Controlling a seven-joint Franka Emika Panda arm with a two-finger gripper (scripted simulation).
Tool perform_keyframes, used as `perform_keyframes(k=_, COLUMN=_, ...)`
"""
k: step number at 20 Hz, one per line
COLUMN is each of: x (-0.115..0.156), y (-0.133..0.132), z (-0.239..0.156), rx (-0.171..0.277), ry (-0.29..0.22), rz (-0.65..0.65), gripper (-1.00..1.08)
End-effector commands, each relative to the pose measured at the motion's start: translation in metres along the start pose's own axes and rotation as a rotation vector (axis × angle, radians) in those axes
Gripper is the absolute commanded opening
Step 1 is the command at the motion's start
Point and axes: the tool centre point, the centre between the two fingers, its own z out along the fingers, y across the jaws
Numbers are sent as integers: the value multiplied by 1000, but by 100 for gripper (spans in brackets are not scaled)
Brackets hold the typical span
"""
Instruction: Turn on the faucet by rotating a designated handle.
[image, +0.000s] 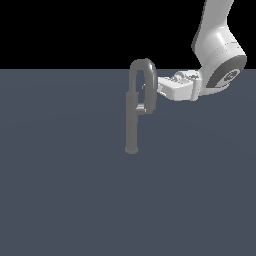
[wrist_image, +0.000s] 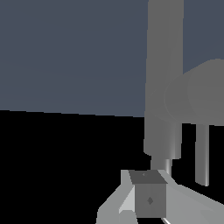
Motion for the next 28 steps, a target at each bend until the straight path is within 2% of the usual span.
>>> perform_keyframes(k=1, x=9, y=-1, z=1, rx=26, ry=-28, rz=23, gripper=-100)
perform_keyframes(k=6, x=18, y=-2, z=2, rx=50, ry=-55, rz=45, gripper=-100)
perform_keyframes(k=15, x=17, y=-2, z=2, rx=47, ry=-52, rz=42, gripper=-100)
perform_keyframes(k=28, x=4, y=23, z=2, rx=47, ry=-51, rz=41, gripper=-100)
